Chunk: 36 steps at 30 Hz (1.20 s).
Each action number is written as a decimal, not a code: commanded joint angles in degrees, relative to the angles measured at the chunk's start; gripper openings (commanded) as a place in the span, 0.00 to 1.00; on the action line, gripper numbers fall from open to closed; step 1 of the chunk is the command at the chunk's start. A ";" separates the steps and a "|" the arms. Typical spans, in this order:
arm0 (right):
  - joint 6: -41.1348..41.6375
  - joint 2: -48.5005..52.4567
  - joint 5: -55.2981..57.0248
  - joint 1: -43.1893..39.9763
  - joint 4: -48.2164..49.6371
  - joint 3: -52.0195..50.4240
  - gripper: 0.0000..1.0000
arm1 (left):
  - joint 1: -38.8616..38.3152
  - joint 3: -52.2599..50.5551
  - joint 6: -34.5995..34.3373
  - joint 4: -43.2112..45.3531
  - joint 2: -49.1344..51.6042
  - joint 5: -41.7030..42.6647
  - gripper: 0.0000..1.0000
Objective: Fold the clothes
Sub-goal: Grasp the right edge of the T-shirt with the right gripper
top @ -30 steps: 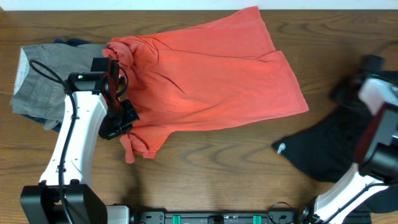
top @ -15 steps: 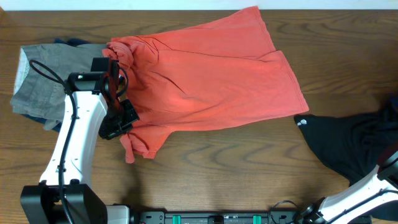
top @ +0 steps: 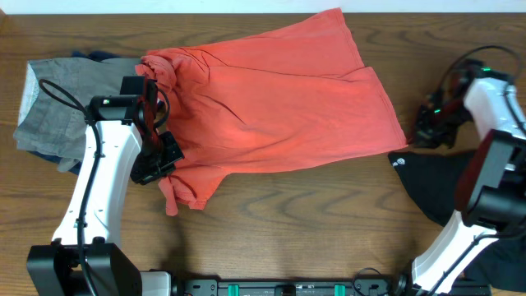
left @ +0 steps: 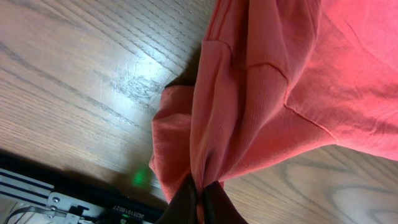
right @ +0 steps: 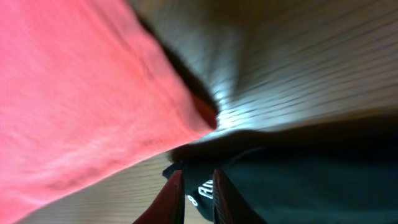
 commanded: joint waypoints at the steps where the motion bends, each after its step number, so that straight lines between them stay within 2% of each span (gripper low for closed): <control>1: -0.39 -0.15 5.46 1.46 1.75 -4.57 0.15 | 0.20 -0.13 -0.24 -0.39 -0.09 -0.92 0.06; 4: 1.75 -0.15 7.93 1.60 4.42 -9.11 0.15 | 0.20 -0.13 -0.24 -0.39 -0.09 -0.92 0.06; 8: 9.22 -0.15 16.68 0.02 6.69 -13.55 0.14 | 0.20 -0.13 -0.24 -0.39 -0.09 -0.92 0.06; 15: 20.31 -0.17 32.65 -8.24 6.43 -12.92 0.13 | 0.20 -0.13 -0.26 -0.37 -0.09 -0.92 0.06; 27: 33.03 -0.31 34.97 -23.98 -2.16 -2.29 0.07 | 0.20 -0.13 -0.26 -0.39 -0.09 -0.94 0.06; 29: 28.98 -0.35 28.04 -24.65 -1.79 -1.44 0.07 | 0.20 -0.13 -0.26 -0.39 -0.09 -0.92 0.06; 32: 14.49 -0.61 12.79 -23.34 2.56 -1.36 0.04 | 0.20 -0.13 -0.26 -0.37 -0.09 -0.94 0.06; 36: 4.59 -2.29 3.32 -18.69 4.72 -1.36 0.09 | 0.20 -0.13 -0.24 -0.42 -0.09 -0.92 0.06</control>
